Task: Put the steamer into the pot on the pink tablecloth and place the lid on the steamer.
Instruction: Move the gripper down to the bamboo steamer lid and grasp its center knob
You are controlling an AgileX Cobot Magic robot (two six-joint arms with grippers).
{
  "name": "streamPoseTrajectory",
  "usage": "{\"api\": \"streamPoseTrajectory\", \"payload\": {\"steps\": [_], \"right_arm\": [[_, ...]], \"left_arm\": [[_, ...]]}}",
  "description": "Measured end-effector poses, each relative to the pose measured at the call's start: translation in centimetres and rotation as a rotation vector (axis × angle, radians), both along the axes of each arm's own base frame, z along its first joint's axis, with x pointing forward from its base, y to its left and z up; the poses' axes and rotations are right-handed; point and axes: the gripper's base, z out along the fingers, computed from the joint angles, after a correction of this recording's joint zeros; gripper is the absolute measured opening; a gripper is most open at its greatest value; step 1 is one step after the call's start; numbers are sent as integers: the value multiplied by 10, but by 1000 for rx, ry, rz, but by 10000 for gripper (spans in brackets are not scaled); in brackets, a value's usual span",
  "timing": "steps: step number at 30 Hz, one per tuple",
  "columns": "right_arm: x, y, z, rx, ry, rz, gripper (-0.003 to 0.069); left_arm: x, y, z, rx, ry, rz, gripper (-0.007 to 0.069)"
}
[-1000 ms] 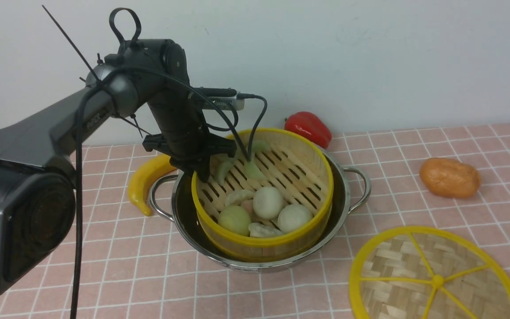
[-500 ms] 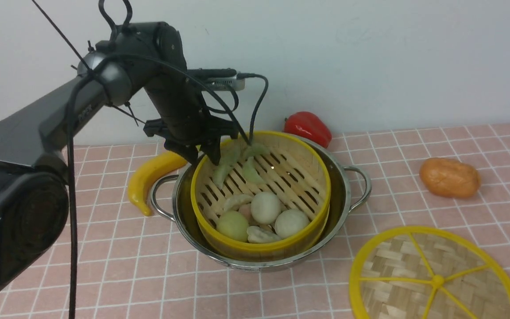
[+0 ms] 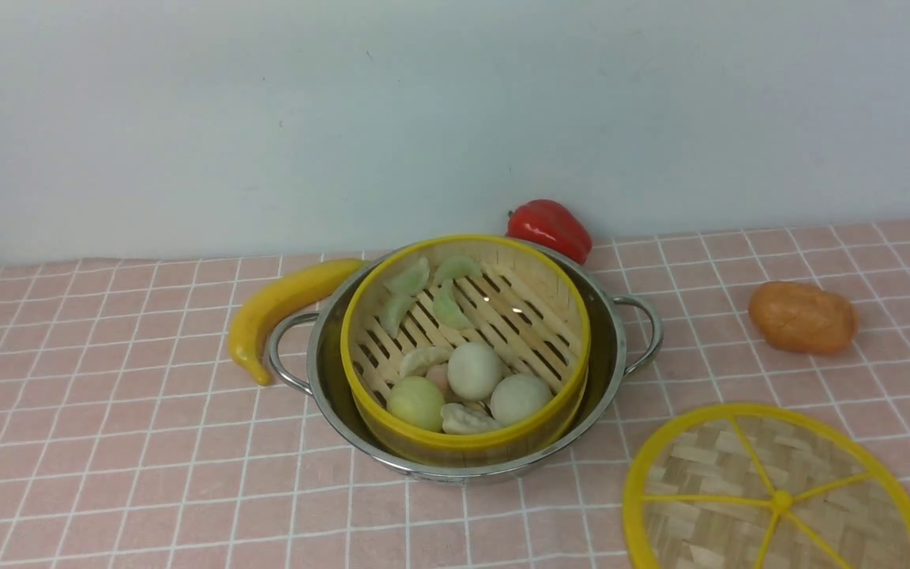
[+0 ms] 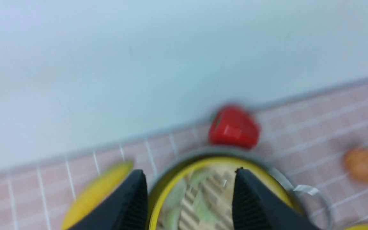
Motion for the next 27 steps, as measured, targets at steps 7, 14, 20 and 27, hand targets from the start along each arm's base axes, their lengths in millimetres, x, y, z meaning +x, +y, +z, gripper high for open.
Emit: {"api": "streamPoseTrajectory", "payload": {"steps": [7, 14, 20, 27], "right_arm": [[9, -7, 36, -71, -140, -148, 302], [68, -4, 75, -190, -45, -202, 302], [163, 3, 51, -410, 298, -172, 260], [238, 7, -70, -736, 1073, 89, 221]], "left_arm": [[-125, 32, 81, 34, -329, -55, 347], [-200, 51, 107, 42, -497, -63, 347], [-241, 60, 103, 33, -528, -85, 347], [-282, 79, 45, 148, -430, -35, 347]]}}
